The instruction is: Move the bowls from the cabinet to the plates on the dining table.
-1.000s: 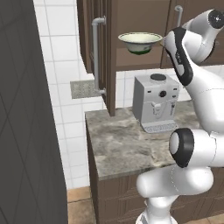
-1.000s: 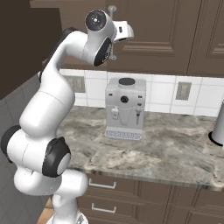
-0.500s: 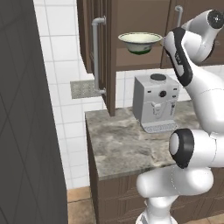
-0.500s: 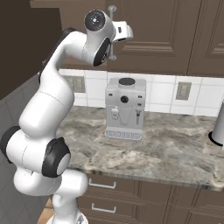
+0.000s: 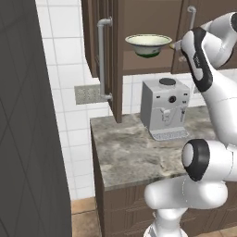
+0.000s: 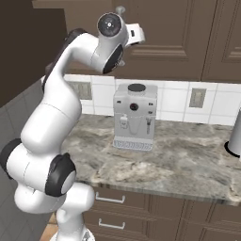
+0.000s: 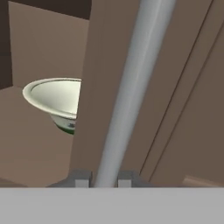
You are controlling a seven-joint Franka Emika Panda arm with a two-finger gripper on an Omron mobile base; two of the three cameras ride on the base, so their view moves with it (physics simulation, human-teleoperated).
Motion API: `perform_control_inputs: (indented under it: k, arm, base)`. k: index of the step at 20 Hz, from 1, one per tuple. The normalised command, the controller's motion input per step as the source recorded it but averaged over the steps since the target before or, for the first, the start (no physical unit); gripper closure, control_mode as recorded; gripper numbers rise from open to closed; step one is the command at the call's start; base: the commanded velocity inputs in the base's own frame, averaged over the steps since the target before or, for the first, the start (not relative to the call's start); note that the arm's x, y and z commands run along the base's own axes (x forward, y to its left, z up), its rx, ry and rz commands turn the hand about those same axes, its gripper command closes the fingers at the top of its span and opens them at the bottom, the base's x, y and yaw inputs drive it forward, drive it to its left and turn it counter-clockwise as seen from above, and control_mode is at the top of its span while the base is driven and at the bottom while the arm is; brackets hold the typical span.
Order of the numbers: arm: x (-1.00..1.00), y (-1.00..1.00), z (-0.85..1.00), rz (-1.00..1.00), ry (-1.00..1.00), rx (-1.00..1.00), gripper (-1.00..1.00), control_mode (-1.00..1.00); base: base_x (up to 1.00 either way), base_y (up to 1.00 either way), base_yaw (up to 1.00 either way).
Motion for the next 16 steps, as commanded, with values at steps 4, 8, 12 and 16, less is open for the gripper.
perform_control_inputs:
  k: [4,8,12,16]
  arm:
    - [-0.42,-0.32,0.06,0.1,-0.07,0.0,1.0,-1.0]
    - [-0.5,-0.32,0.11,0.04,-0.09,0.0,1.0,-1.0]
    - [-0.55,-0.32,0.21,0.02,-0.09,0.0,1.0,-1.0]
    - [-0.51,-0.39,0.26,0.0,-0.11,0.0,1.0,-1.0]
  base:
    - [0.0,0.0,0.0]
    - [0.0,0.0,0.0]
    - [0.0,0.0,0.0]
    - [0.0,0.0,0.0]
